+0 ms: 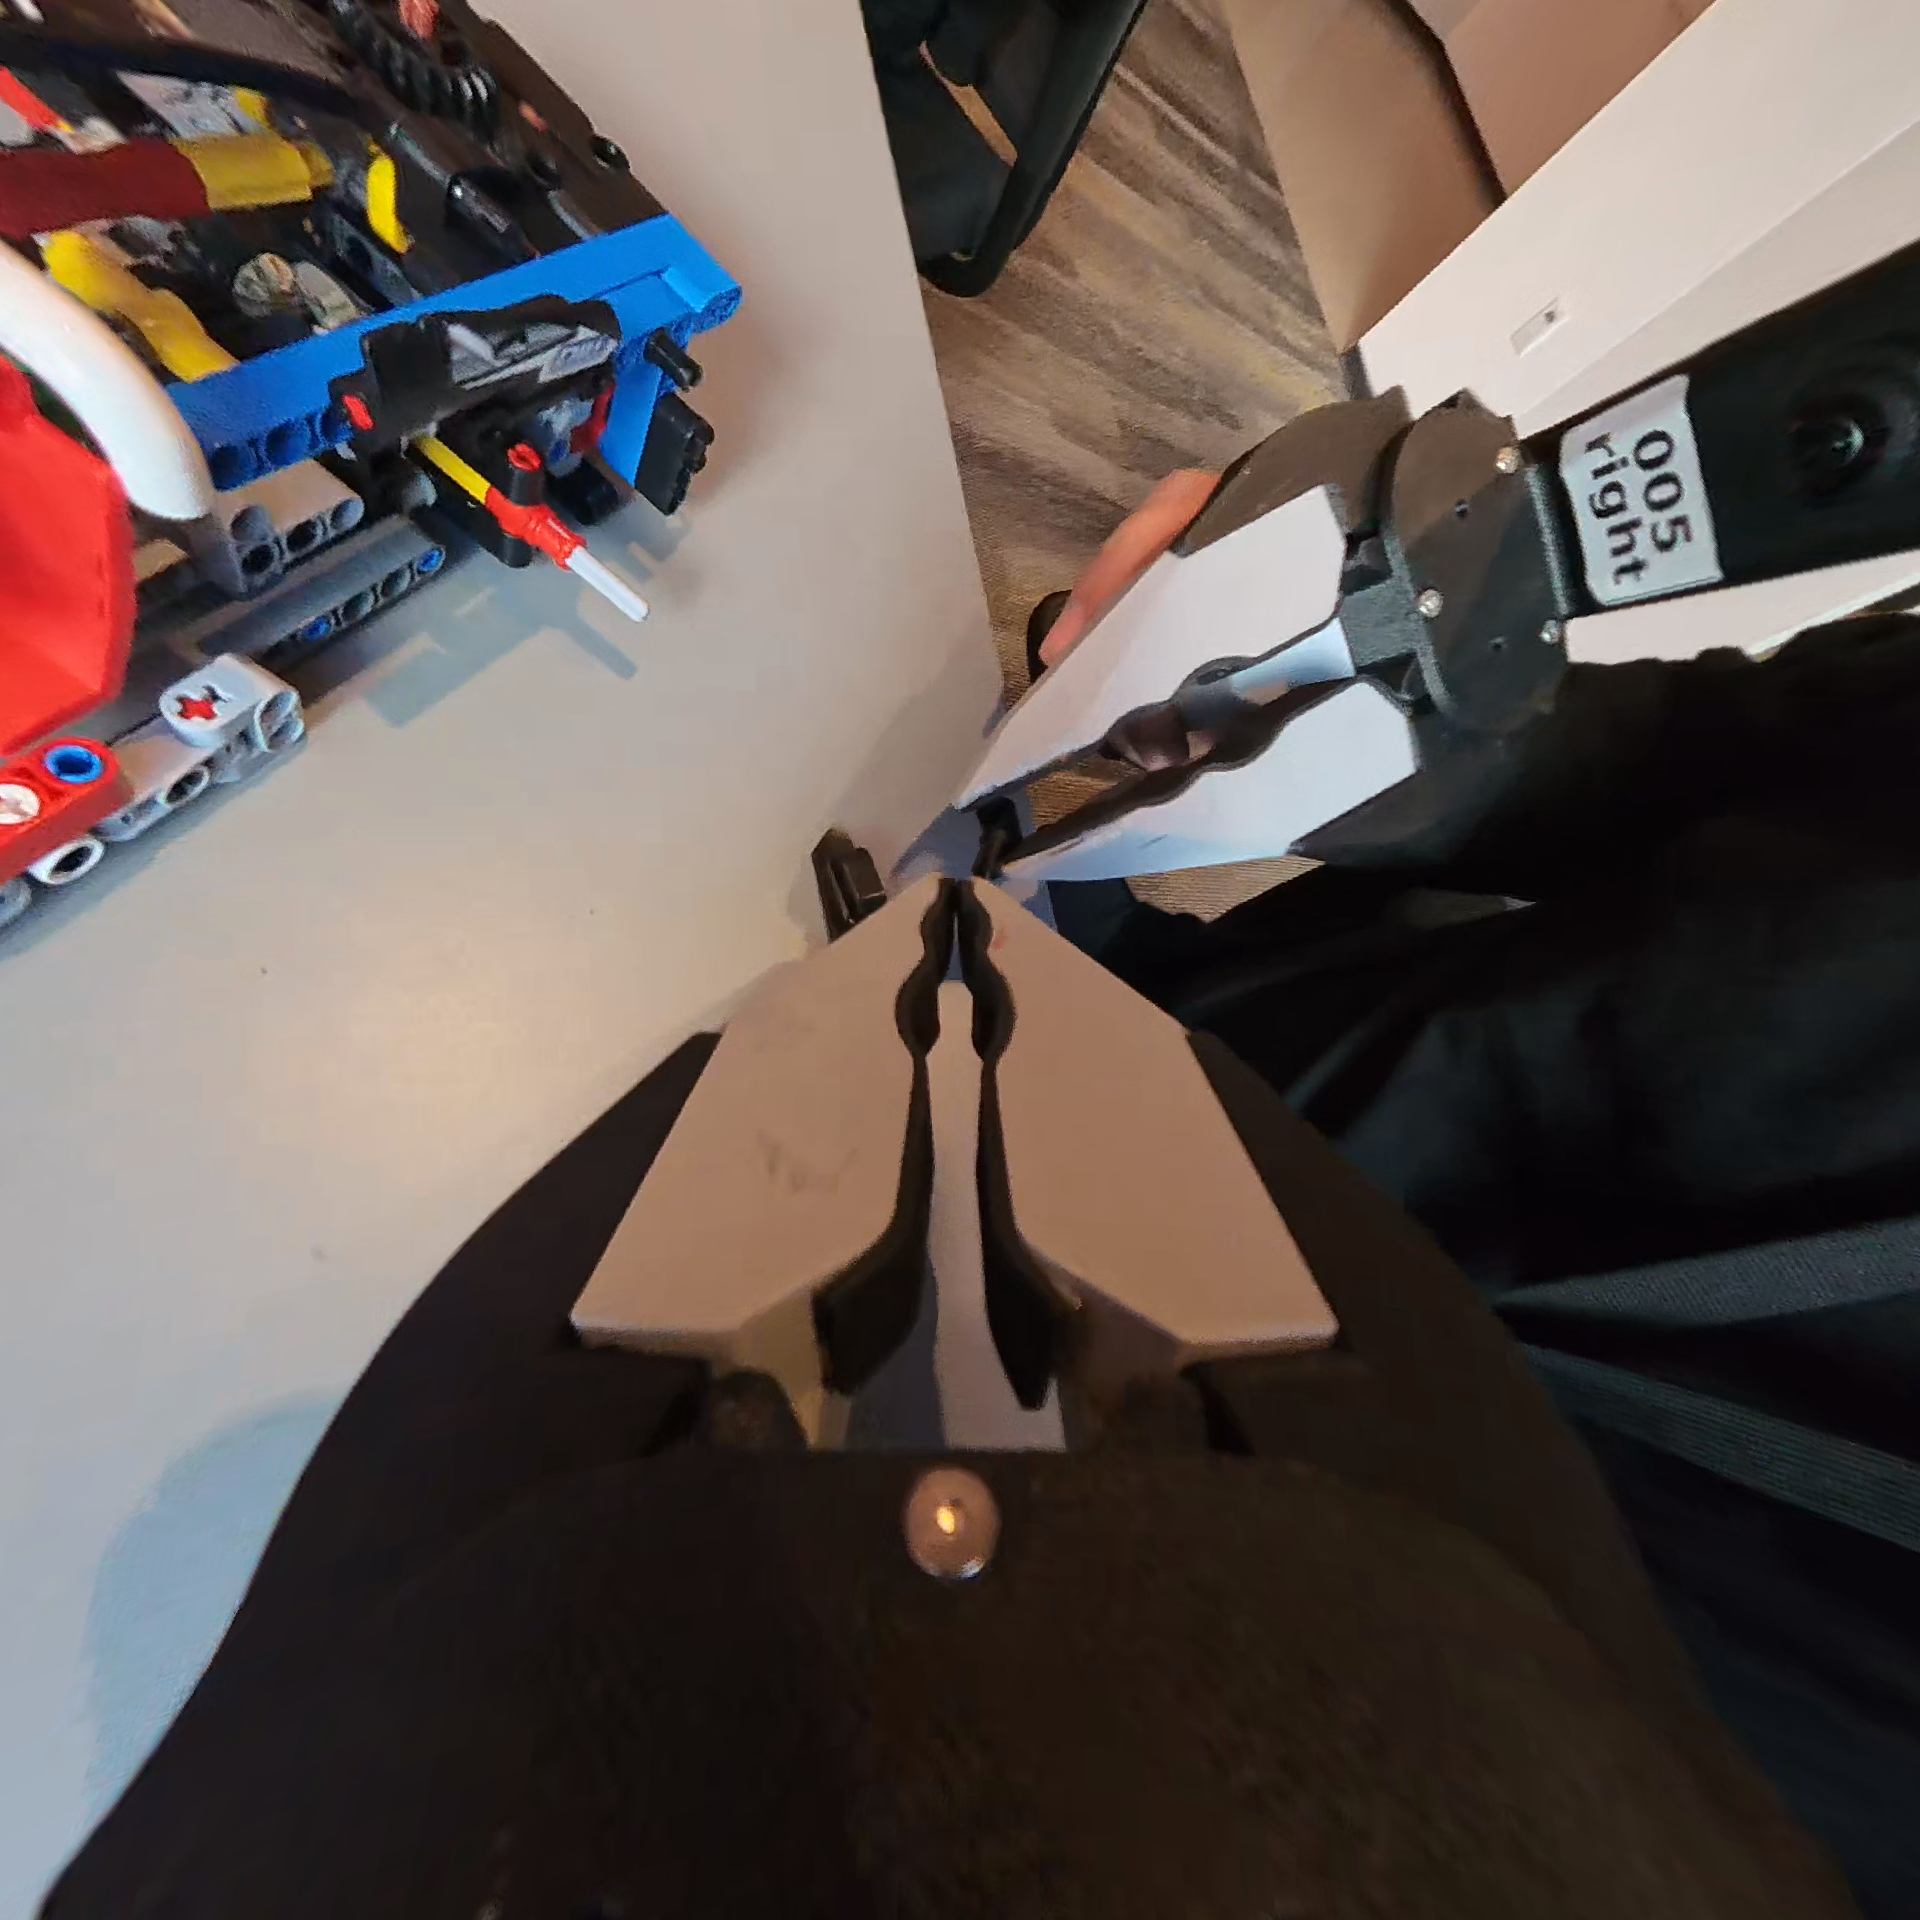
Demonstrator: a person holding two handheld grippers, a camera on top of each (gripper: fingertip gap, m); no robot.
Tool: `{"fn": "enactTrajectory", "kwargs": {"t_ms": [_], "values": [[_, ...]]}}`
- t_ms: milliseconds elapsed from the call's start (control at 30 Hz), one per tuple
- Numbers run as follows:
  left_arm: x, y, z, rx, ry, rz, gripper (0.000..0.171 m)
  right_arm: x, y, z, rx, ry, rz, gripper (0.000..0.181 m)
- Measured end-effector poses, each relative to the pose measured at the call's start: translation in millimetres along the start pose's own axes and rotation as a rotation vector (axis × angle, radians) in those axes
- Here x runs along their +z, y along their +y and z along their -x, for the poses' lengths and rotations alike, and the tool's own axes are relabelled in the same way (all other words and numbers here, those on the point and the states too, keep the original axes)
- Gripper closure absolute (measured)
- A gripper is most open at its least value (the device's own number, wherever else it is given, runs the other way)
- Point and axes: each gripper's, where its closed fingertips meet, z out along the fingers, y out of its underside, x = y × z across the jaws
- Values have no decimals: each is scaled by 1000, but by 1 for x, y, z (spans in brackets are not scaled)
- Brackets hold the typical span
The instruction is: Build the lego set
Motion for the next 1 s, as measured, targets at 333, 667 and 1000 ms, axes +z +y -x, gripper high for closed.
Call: {"fn": "enactTrajectory", "kwargs": {"t_ms": [333,667,1000], "values": [[2,2,-3,-60,86,-7,158,3,3,7,-42,-25,11,175],[4,0,-15,-124,183,-33,169,2,-1,10,-53,-48,-14,175],[7,2,-18,-165,213,-21,170,5,1,13,-73,-63,-7,175]]}}
